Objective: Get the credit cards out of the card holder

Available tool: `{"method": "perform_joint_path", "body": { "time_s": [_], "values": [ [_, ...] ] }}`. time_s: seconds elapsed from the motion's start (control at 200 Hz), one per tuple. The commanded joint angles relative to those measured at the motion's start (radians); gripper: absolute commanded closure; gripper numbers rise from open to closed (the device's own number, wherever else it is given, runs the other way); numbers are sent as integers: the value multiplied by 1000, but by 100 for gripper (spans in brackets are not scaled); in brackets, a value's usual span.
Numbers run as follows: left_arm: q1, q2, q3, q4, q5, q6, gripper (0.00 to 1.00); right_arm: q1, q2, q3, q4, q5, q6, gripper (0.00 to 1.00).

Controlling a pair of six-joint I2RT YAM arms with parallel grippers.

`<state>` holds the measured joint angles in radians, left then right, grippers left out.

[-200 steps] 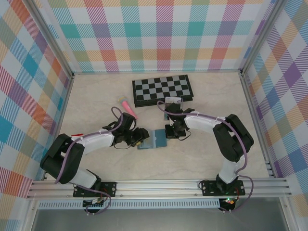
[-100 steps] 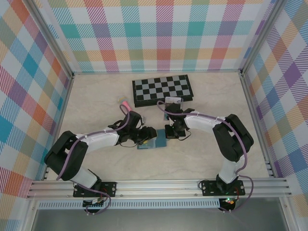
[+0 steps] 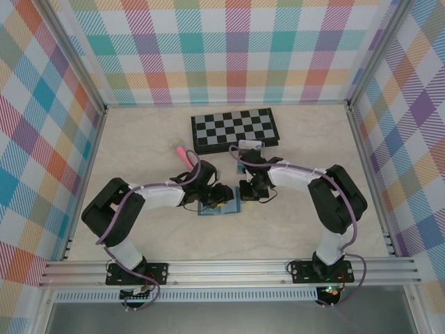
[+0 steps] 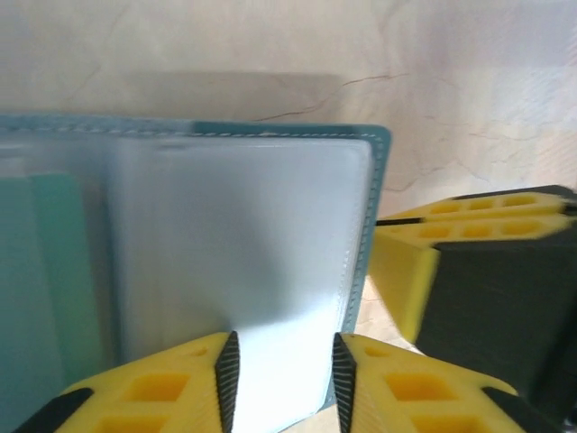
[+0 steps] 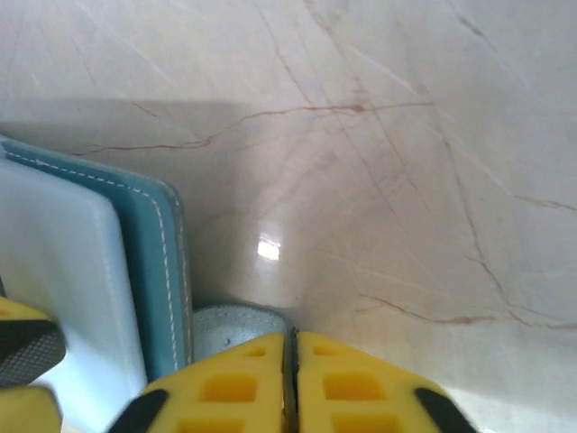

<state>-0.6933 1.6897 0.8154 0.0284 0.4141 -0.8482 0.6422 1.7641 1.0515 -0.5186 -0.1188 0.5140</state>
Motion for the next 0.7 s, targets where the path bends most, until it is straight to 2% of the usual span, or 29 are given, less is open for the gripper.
{"method": "perform_joint_path", "body": {
  "time_s": [0.0,0.15,0.285,0.45,0.595,0.695],
  "values": [
    [-10,19,8,-49,-31,3,72,-7,-111,-16,7,9,12,80],
    [-10,19,11,-65,-43,5,81,-6,-203,-4,-16,56,-2,75],
    [-11,16,26,-85,-51,11,91,-1,-208,10,3,-26,-9,77],
    [-10,24,40,-92,-52,14,100,51,-132,30,53,-100,23,83],
    [-11,26,38,-100,-53,6,100,63,-15,71,53,-101,74,90],
    [-11,-9,33,-113,-63,2,100,63,46,80,60,-114,87,92]
  ]
}}
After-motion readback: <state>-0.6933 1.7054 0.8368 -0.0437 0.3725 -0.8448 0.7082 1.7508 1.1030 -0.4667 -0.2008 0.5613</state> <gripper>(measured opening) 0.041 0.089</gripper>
